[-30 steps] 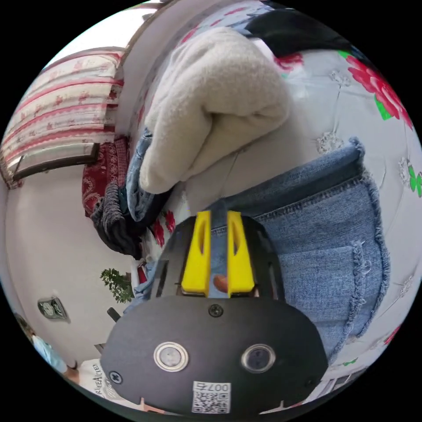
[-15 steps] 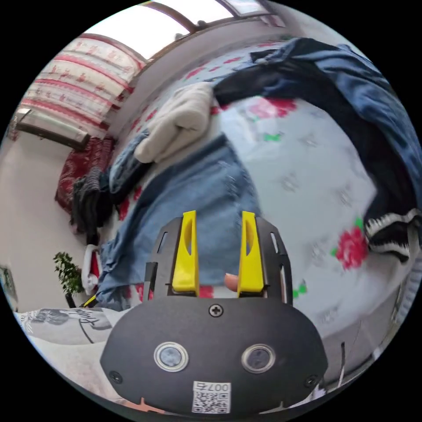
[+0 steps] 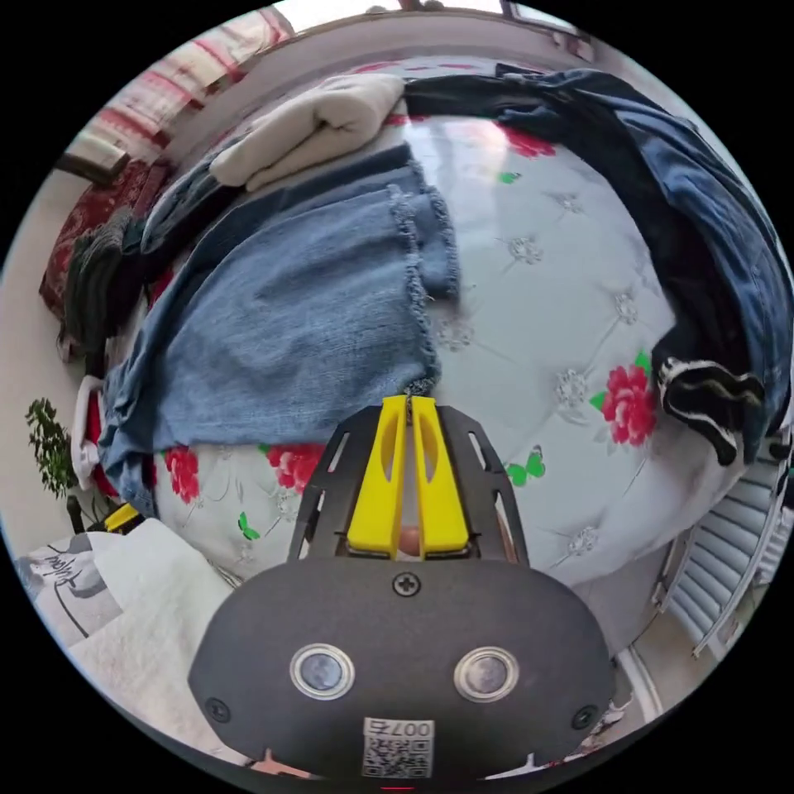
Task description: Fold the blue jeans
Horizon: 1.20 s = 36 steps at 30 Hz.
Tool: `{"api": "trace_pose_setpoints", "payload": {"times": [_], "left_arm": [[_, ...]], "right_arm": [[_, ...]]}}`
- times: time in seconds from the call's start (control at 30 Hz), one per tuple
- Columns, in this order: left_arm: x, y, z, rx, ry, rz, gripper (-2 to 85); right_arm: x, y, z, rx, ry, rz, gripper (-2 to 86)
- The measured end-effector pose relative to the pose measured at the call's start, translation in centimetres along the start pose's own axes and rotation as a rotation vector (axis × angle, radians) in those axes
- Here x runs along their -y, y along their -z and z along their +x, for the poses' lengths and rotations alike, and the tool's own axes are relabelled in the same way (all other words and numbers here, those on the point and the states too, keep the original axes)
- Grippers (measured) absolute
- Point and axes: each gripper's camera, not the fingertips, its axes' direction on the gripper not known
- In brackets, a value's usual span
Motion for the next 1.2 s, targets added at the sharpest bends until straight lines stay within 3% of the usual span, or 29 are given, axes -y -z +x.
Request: {"api": "trace_pose_setpoints", "payload": {"times": [0.07,0.23,0.33,0.5,0.6,0.73,0.83,0.93,1.2], "left_arm": [[0.9,1.8,-0.4,0.069,-0.017,0.042,6.9],[1.2,11.0,-6.2,0.097,0.052,0.220,5.6],[-1.5,18.6,-9.3,0.033,0.085,0.387,5.3],[-7.4,22.2,-9.0,0.034,-0.031,0.375,5.2],[-9.2,17.9,-8.7,-0.075,-0.074,0.270,5.4],[-9.0,8.3,-9.3,-0.194,0.021,0.074,5.0],[-9.1,4.2,-9.6,-0.220,0.118,-0.026,4.4],[-8.8,6.0,-10.0,-0.157,0.151,0.040,5.4],[-3.8,8.1,-11.0,0.208,0.101,-0.083,-0.7]], "right_arm": [[1.4,2.9,-0.7,0.065,0.026,0.047,0.4],[3.2,20.0,0.8,0.398,0.078,0.397,-0.2],[0.0,29.9,0.1,0.366,0.187,0.568,-0.2],[-10.1,38.6,3.3,0.191,0.179,0.702,-0.3],[-14.9,35.5,8.8,0.157,0.035,0.585,-0.2],[-18.4,21.9,16.1,0.062,-0.320,0.286,0.3],[-19.7,17.7,16.7,0.088,-0.388,0.252,1.6],[-17.7,18.0,14.3,0.121,-0.323,0.338,3.4],[-1.1,15.0,4.9,0.290,-0.038,0.303,7.7]]}}
